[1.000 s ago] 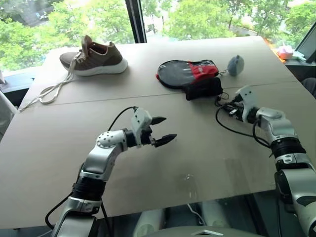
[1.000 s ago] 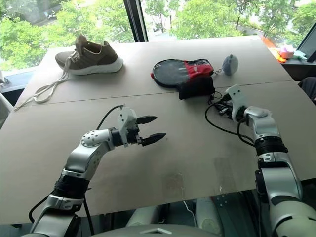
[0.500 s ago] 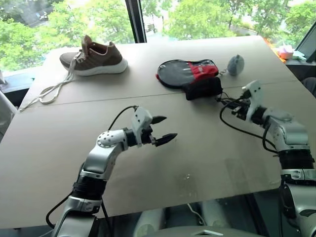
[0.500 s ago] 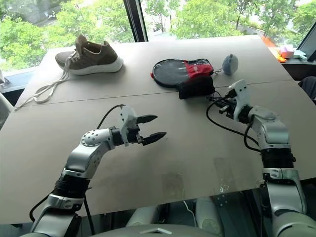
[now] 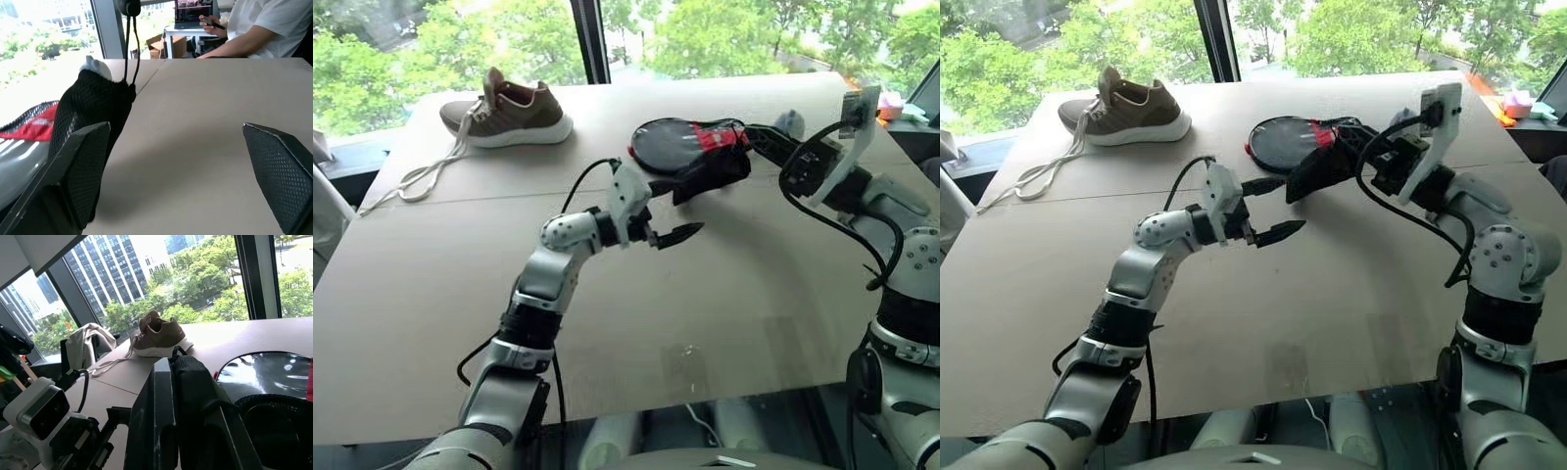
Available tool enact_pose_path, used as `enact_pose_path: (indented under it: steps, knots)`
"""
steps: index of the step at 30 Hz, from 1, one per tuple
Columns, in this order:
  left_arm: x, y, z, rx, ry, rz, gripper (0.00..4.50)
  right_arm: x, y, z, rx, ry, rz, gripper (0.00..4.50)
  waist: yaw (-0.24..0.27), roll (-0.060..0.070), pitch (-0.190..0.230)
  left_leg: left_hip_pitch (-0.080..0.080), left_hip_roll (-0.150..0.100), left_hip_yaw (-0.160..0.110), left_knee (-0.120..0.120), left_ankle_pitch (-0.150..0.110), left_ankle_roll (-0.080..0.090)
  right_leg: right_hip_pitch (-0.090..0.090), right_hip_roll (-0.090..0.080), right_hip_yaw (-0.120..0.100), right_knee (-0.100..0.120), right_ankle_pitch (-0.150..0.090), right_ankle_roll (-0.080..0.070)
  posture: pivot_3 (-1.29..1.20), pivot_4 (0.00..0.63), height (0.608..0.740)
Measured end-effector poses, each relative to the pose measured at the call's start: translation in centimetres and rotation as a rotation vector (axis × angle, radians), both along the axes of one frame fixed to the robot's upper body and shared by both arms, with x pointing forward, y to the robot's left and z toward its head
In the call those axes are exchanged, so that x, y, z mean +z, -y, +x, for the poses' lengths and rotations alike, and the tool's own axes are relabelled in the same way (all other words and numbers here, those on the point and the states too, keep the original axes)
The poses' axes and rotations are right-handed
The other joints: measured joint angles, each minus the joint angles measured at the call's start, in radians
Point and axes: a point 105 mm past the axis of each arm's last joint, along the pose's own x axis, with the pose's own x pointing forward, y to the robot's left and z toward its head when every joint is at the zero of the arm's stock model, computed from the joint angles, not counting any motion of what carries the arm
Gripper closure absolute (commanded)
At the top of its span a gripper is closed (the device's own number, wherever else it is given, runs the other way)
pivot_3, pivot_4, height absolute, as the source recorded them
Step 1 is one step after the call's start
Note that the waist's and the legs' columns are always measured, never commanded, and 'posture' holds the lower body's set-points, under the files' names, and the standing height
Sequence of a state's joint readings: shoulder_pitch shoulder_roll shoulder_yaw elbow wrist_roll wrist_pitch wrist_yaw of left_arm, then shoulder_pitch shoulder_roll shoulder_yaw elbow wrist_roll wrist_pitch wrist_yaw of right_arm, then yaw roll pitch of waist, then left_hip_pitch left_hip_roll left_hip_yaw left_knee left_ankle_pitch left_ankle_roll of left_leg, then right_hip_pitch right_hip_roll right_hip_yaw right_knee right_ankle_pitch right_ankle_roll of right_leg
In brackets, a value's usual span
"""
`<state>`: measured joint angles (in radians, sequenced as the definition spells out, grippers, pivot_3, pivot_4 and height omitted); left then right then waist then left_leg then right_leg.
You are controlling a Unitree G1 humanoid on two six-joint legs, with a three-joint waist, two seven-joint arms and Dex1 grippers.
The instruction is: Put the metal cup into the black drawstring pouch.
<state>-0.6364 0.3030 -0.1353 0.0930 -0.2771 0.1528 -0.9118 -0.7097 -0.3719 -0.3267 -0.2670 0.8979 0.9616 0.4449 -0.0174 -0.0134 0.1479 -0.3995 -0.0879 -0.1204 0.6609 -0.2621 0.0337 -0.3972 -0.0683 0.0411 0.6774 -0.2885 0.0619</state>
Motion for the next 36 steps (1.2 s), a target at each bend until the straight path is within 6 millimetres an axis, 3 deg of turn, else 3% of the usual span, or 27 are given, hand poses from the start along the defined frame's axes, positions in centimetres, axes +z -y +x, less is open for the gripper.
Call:
enact_pose_path:
  steps: [5,8,11,18,28,36]
  knots:
    - [4.6,1.7,0.1,-0.035,0.118,-0.091,0.0,3.4,-1.2,-0.6,0.018,0.081,0.021,4.47,0.0,0.0,0.0,-0.001,0.0,0.0,0.0,0.0,0.0,-0.001,0.0,0.0,0.0,0.0,0.0,0.0,0.15,0.74]
    - [8.5,1.5,0.7,-0.004,0.197,-0.213,0.0,3.5,-2.0,-0.6,0.023,0.087,-0.021,4.47,0.001,0.0,0.0,-0.001,0.0,0.0,0.001,0.0,0.0,-0.001,0.0,-0.001,0.0,0.0,0.0,0.0,0.15,0.74]
    - [10.4,1.0,0.6,0.0,0.225,-0.303,0.0,3.0,-2.3,-0.2,0.005,0.08,-0.06,4.47,-0.001,0.0,0.0,-0.001,0.0,0.0,0.001,0.0,0.0,-0.001,0.0,0.0,0.0,0.0,0.0,0.0,0.15,0.74]
    - [10.3,0.9,0.5,-0.026,0.187,-0.332,0.0,3.1,-2.6,0.3,-0.035,0.097,-0.091,4.47,-0.001,0.0,0.0,-0.001,0.0,0.0,0.001,0.0,0.0,-0.001,0.0,0.0,0.0,0.0,0.0,0.0,0.15,0.74]
    - [7.0,0.9,2.6,0.039,0.097,-0.256,0.0,4.4,-3.6,-1.0,0.013,0.163,-0.082,4.47,0.0,0.0,0.0,-0.001,0.0,0.0,0.001,0.0,0.0,-0.001,0.001,-0.001,0.0,0.0,0.0,0.0,0.15,0.74]
    - [8.3,1.7,2.2,-0.016,0.093,-0.324,0.0,4.4,-4.0,-1.5,0.04,0.176,-0.095,4.47,0.0,-0.001,0.0,-0.001,0.0,0.0,0.001,0.0,0.0,-0.001,0.0,-0.001,0.0,0.0,0.0,0.0,0.15,0.74]
